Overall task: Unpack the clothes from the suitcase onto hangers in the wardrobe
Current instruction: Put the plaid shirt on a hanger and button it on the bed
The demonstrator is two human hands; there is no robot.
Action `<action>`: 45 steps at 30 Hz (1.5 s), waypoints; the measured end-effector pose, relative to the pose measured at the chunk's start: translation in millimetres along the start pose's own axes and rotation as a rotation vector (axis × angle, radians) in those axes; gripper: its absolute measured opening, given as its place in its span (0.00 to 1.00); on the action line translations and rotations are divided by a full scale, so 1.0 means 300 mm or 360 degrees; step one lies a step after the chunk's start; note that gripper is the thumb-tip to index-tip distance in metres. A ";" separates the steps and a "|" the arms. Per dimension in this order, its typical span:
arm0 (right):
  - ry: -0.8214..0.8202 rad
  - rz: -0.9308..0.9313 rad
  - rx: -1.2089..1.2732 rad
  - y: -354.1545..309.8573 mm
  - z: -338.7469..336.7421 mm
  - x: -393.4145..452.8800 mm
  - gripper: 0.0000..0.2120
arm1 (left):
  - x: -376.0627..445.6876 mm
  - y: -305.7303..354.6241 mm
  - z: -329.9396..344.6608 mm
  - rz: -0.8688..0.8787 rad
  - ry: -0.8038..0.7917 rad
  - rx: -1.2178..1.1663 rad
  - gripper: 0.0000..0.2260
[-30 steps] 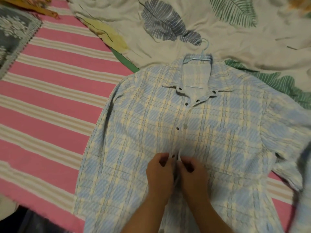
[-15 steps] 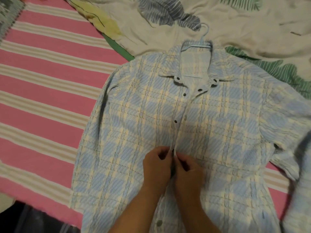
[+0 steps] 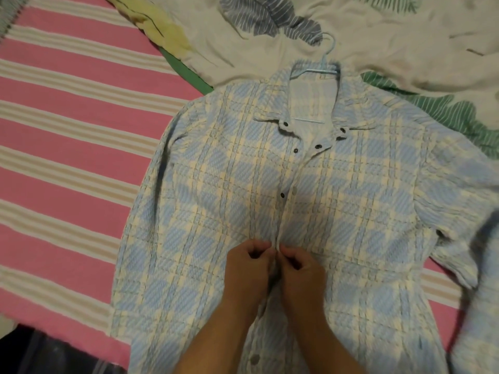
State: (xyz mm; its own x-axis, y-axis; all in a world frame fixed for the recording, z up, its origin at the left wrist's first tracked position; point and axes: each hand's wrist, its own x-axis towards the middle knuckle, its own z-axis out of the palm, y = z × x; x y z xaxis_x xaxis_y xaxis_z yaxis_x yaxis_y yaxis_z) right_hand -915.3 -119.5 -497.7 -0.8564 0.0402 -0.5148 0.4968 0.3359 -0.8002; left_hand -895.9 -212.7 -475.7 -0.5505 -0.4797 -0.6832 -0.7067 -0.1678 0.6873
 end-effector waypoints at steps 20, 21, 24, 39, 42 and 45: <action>0.0214 -0.0032 -0.0036 -0.136 0.051 0.356 0.03 | 0.381 0.160 0.208 0.0219 0.0328 0.1008 0.12; 0.0194 -0.0045 -0.0003 -0.131 0.051 0.348 0.05 | 0.372 0.153 0.205 0.0296 0.0354 0.0934 0.09; 0.0147 -0.0071 0.0011 -0.110 0.032 0.337 0.08 | 0.343 0.131 0.180 0.0454 0.0365 0.0632 0.07; 0.0126 -0.0052 -0.0011 -0.095 0.043 0.339 0.06 | 0.333 0.144 0.111 0.0291 0.0080 0.0322 0.05; 0.0140 -0.0092 -0.0070 -0.097 0.058 0.334 0.08 | 0.360 0.162 0.088 0.0196 -0.0013 0.0260 0.06; 0.0165 -0.0180 -0.0160 -0.091 0.058 0.329 0.08 | 0.356 0.159 0.087 0.0143 -0.0072 0.0198 0.04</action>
State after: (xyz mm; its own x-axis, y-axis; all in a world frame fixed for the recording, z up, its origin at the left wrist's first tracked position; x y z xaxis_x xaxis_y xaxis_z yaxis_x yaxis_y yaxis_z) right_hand -1010.9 -141.0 -532.1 -0.9185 0.0920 -0.3846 0.3844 0.4362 -0.8136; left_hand -1000.2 -249.4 -522.4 -0.6316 -0.4483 -0.6325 -0.7016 -0.0166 0.7124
